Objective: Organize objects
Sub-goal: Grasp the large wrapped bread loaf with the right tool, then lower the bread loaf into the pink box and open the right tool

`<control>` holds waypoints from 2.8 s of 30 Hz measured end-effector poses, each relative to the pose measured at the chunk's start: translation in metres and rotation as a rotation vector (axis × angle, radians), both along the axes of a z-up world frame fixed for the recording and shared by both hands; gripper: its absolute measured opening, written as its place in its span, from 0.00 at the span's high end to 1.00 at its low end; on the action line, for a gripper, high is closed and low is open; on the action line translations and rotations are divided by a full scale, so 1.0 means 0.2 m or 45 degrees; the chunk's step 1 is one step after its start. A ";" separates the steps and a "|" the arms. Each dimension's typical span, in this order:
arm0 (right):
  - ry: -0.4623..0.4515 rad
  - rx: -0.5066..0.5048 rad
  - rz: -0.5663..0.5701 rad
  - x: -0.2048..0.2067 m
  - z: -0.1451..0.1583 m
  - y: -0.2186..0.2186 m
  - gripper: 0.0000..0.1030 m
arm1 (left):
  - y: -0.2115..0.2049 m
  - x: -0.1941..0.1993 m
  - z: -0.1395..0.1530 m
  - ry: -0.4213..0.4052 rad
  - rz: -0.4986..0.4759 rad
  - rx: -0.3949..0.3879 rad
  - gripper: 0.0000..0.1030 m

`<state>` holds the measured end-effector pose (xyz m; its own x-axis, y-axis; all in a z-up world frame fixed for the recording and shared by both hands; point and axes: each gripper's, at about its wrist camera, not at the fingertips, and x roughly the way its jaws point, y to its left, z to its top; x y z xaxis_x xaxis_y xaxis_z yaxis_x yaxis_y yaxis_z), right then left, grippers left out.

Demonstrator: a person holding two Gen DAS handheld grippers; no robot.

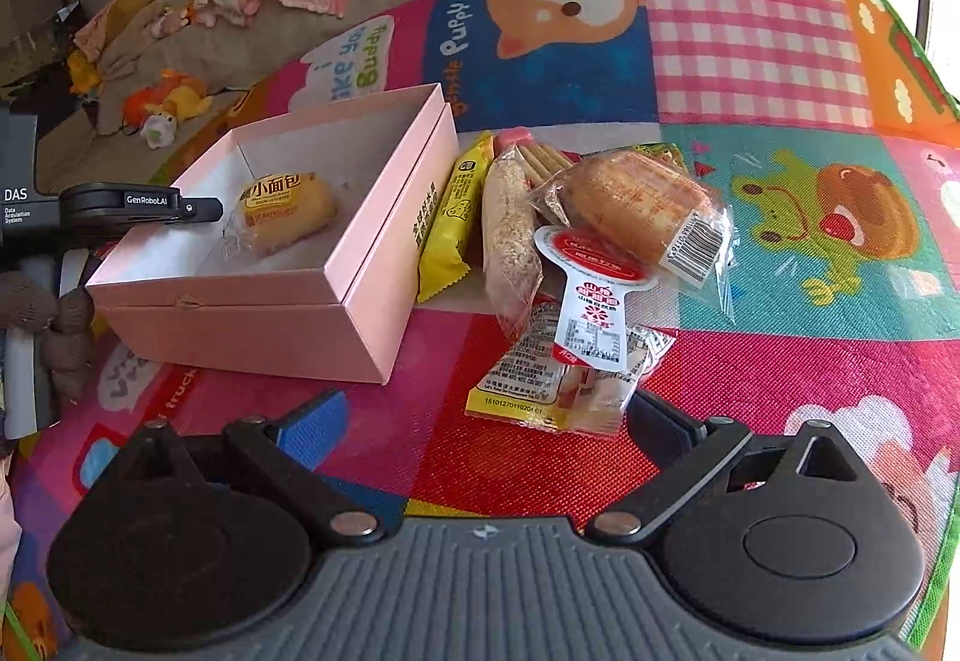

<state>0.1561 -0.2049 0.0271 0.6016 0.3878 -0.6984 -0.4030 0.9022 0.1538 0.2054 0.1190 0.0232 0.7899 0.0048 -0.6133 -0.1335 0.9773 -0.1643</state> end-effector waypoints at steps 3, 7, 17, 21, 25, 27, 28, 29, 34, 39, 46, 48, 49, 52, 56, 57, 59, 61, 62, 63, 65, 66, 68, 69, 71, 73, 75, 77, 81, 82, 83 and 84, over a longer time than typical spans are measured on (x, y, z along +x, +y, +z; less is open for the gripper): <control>-0.046 -0.001 -0.073 -0.03 0.03 -0.03 0.03 | 0.00 0.00 0.00 0.000 0.000 0.003 0.85; -0.108 0.039 -0.167 0.03 0.12 -0.09 0.13 | 0.00 0.00 0.00 0.000 -0.001 -0.001 0.85; -0.079 0.041 -0.389 0.52 0.14 -0.13 0.18 | 0.01 0.00 0.00 0.002 -0.006 -0.019 0.84; 0.026 0.125 -0.485 0.65 0.07 -0.17 0.18 | 0.02 0.00 -0.01 0.003 -0.008 -0.027 0.84; 0.142 0.231 -0.430 0.60 0.03 -0.19 0.23 | 0.02 0.00 -0.01 0.003 -0.008 -0.026 0.84; 0.171 0.248 -0.331 0.50 0.04 -0.16 0.23 | 0.02 0.00 -0.01 0.003 -0.008 -0.027 0.84; 0.200 0.277 -0.273 0.46 0.05 -0.16 0.23 | 0.02 0.00 -0.01 0.002 -0.008 -0.026 0.84; 0.227 0.304 -0.225 0.41 0.05 -0.15 0.24 | 0.02 0.00 -0.01 0.002 -0.008 -0.026 0.84; 0.001 0.069 -0.150 0.22 0.14 -0.07 0.24 | 0.02 0.00 -0.01 0.002 -0.008 -0.027 0.84; -0.132 -0.074 -0.182 0.31 0.15 -0.02 0.22 | 0.02 0.00 -0.01 0.003 -0.009 -0.030 0.84; 0.016 -0.132 -0.213 0.58 -0.10 0.05 0.14 | 0.02 0.00 -0.01 0.002 -0.010 -0.041 0.84; 0.045 -0.088 -0.215 0.57 -0.12 0.03 0.26 | 0.02 0.00 -0.01 0.002 -0.010 -0.042 0.84; 0.044 -0.072 -0.231 0.56 -0.11 0.02 0.35 | 0.02 0.00 -0.01 0.002 -0.010 -0.041 0.84; 0.035 -0.065 -0.232 0.46 -0.03 0.00 0.39 | 0.02 0.00 -0.01 0.002 -0.009 -0.040 0.84; -0.007 -0.112 -0.165 0.23 0.10 -0.02 0.39 | 0.03 0.00 -0.01 0.002 -0.009 -0.039 0.84; -0.003 -0.117 -0.147 0.17 0.13 -0.02 0.39 | 0.03 0.00 -0.01 0.002 -0.009 -0.040 0.84; 0.014 -0.116 -0.096 0.03 0.17 -0.02 0.39 | 0.03 0.00 -0.01 0.002 -0.009 -0.038 0.84; 0.056 -0.097 -0.048 -0.10 0.17 0.00 0.39 | 0.03 -0.01 -0.01 0.000 -0.008 -0.034 0.84; 0.086 -0.078 -0.024 -0.16 0.17 0.01 0.39 | 0.03 -0.01 -0.01 -0.001 -0.007 -0.032 0.84; 0.124 -0.055 0.002 -0.22 0.16 0.03 0.39 | 0.02 -0.01 0.00 -0.002 -0.007 -0.030 0.84; 0.184 -0.009 0.046 -0.29 0.14 0.07 0.39 | 0.02 -0.01 -0.01 -0.002 -0.007 -0.028 0.84; 0.206 0.011 0.072 -0.32 0.15 0.09 0.39 | 0.02 -0.01 -0.01 -0.002 -0.007 -0.030 0.84; 0.223 0.032 0.118 -0.37 0.16 0.14 0.39 | 0.02 -0.01 -0.01 -0.001 -0.008 -0.032 0.84; 0.216 0.033 0.142 -0.39 0.18 0.17 0.39 | 0.02 -0.01 -0.01 -0.001 -0.008 -0.032 0.84; 0.183 0.030 0.171 -0.40 0.22 0.23 0.39 | 0.02 -0.01 -0.01 -0.002 -0.008 -0.031 0.84; 0.153 0.057 0.182 -0.37 0.28 0.28 0.39 | 0.02 -0.01 -0.01 -0.002 -0.008 -0.032 0.84; 0.127 0.107 0.183 -0.33 0.34 0.32 0.39 | 0.02 -0.01 -0.01 -0.002 -0.008 -0.034 0.84; 0.044 0.140 0.176 -0.27 0.43 0.39 0.39 | 0.02 0.00 0.00 -0.002 -0.008 -0.036 0.84; -0.078 0.211 0.140 -0.13 0.56 0.53 0.36 | 0.03 0.00 0.00 -0.002 -0.010 -0.044 0.84; -0.083 0.228 0.119 -0.09 0.57 0.56 0.27 | 0.03 0.00 -0.01 -0.002 -0.011 -0.048 0.84; -0.090 0.239 0.108 -0.07 0.57 0.58 0.19 | 0.03 0.00 -0.01 -0.002 -0.011 -0.051 0.84; -0.108 0.246 0.099 -0.05 0.57 0.59 0.18 | 0.03 0.00 -0.01 -0.002 -0.012 -0.054 0.83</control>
<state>0.1457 -0.0868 0.1411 0.6183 0.5568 -0.5546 -0.4891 0.8250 0.2831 0.2061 0.1257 0.0220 0.7907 -0.0287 -0.6115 -0.1236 0.9708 -0.2055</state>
